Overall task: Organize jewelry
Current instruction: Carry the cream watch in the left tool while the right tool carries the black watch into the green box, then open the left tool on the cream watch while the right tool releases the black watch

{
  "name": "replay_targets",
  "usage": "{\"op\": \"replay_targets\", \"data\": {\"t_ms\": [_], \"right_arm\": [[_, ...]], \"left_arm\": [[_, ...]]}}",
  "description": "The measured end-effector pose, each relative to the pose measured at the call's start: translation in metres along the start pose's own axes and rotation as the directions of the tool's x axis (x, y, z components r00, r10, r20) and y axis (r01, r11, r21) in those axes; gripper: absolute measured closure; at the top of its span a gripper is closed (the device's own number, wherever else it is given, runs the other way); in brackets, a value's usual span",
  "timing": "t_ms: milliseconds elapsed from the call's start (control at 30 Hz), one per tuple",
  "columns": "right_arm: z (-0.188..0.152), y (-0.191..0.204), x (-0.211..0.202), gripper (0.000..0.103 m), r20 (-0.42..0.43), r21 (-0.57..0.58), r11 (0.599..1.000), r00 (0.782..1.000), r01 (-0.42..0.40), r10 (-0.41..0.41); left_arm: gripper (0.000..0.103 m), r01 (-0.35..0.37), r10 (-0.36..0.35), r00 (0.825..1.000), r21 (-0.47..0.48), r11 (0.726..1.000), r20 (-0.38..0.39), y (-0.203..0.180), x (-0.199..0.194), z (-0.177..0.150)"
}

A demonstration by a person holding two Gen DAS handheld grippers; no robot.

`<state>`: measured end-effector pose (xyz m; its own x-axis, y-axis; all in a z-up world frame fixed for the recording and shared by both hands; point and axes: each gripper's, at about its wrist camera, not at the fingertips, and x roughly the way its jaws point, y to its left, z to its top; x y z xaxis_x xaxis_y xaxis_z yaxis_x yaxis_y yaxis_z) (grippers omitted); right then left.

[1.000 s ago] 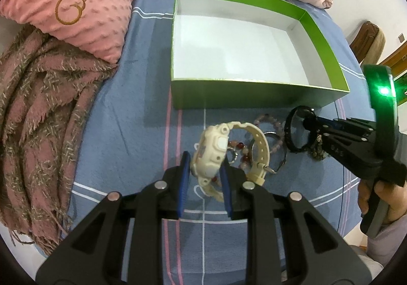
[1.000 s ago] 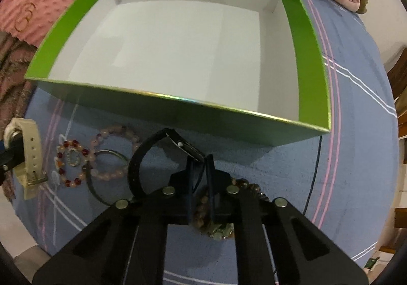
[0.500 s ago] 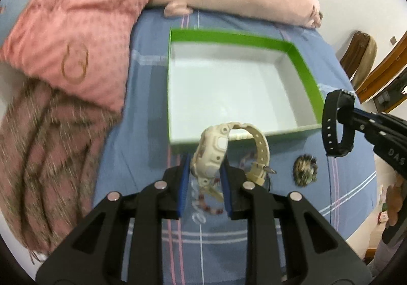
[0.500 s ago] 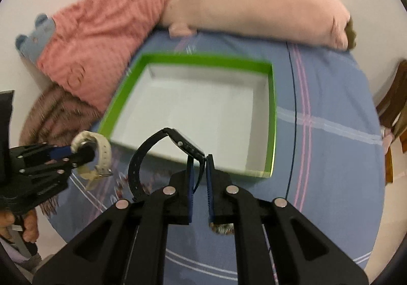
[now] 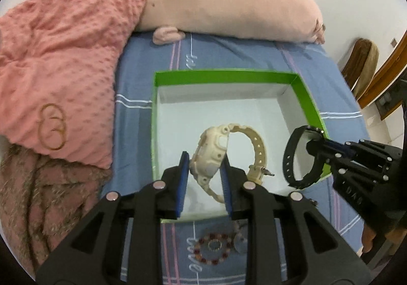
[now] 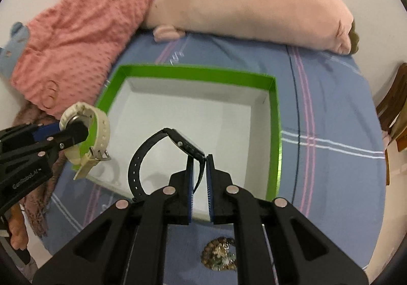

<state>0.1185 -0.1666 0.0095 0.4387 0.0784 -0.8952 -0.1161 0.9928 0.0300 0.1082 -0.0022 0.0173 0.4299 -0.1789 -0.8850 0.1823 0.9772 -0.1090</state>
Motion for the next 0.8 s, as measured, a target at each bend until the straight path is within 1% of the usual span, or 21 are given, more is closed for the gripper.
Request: {"op": "replay_targets", "data": {"t_ms": [33, 133, 267, 400, 467, 500, 533, 600, 667, 733, 800], "right_arm": [[0.0, 0.0, 0.007, 0.094, -0.011, 0.002, 1.0, 1.0, 0.003, -0.003], [0.0, -0.001, 0.028, 0.094, -0.049, 0.006, 1.0, 0.999, 0.018, -0.018], [-0.002, -0.003, 0.046, 0.094, -0.088, 0.004, 0.999, 0.996, 0.033, -0.033], [-0.005, -0.005, 0.057, 0.094, -0.118, -0.001, 0.999, 0.992, 0.042, -0.042], [-0.006, -0.005, 0.059, 0.089, -0.125, -0.002, 0.999, 0.991, 0.048, -0.047], [-0.006, -0.006, 0.059, 0.082, -0.122, -0.001, 0.999, 0.991, 0.051, -0.051], [-0.006, -0.005, 0.058, 0.074, -0.115, -0.001, 0.998, 0.992, 0.059, -0.059], [-0.004, -0.005, 0.051, 0.065, -0.095, -0.002, 0.998, 0.993, 0.07, -0.07], [-0.002, -0.005, 0.041, 0.065, -0.076, 0.001, 0.998, 0.995, 0.066, -0.065], [0.0, -0.006, 0.027, 0.065, -0.053, 0.011, 0.999, 0.997, 0.053, -0.052], [-0.002, -0.005, 0.003, 0.065, -0.015, 0.018, 0.999, 0.999, 0.029, -0.029]], "left_arm": [[0.079, -0.003, 0.003, 1.0, 0.0, 1.0, -0.026, -0.002, 0.012, 0.001], [0.079, 0.002, -0.002, 0.997, 0.004, 1.0, -0.072, -0.005, 0.036, 0.001], [0.079, -0.004, 0.005, 0.993, 0.007, 1.0, -0.121, -0.007, 0.061, -0.002], [0.079, -0.007, 0.008, 0.989, 0.01, 1.0, -0.15, -0.006, 0.073, -0.006], [0.079, -0.007, 0.009, 0.987, 0.007, 1.0, -0.158, -0.006, 0.076, -0.007], [0.078, -0.007, 0.008, 0.987, 0.005, 1.0, -0.159, -0.005, 0.078, -0.007], [0.074, -0.009, 0.009, 0.988, 0.005, 1.0, -0.157, -0.005, 0.078, -0.007], [0.07, -0.012, 0.013, 0.99, 0.004, 1.0, -0.14, -0.005, 0.075, -0.004], [0.068, -0.015, 0.016, 0.992, 0.011, 1.0, -0.122, -0.006, 0.067, -0.003], [0.057, -0.017, 0.018, 0.996, 0.011, 1.0, -0.093, -0.005, 0.054, 0.001], [0.056, -0.016, 0.017, 0.998, 0.011, 1.0, -0.061, -0.002, 0.038, 0.002]]}}
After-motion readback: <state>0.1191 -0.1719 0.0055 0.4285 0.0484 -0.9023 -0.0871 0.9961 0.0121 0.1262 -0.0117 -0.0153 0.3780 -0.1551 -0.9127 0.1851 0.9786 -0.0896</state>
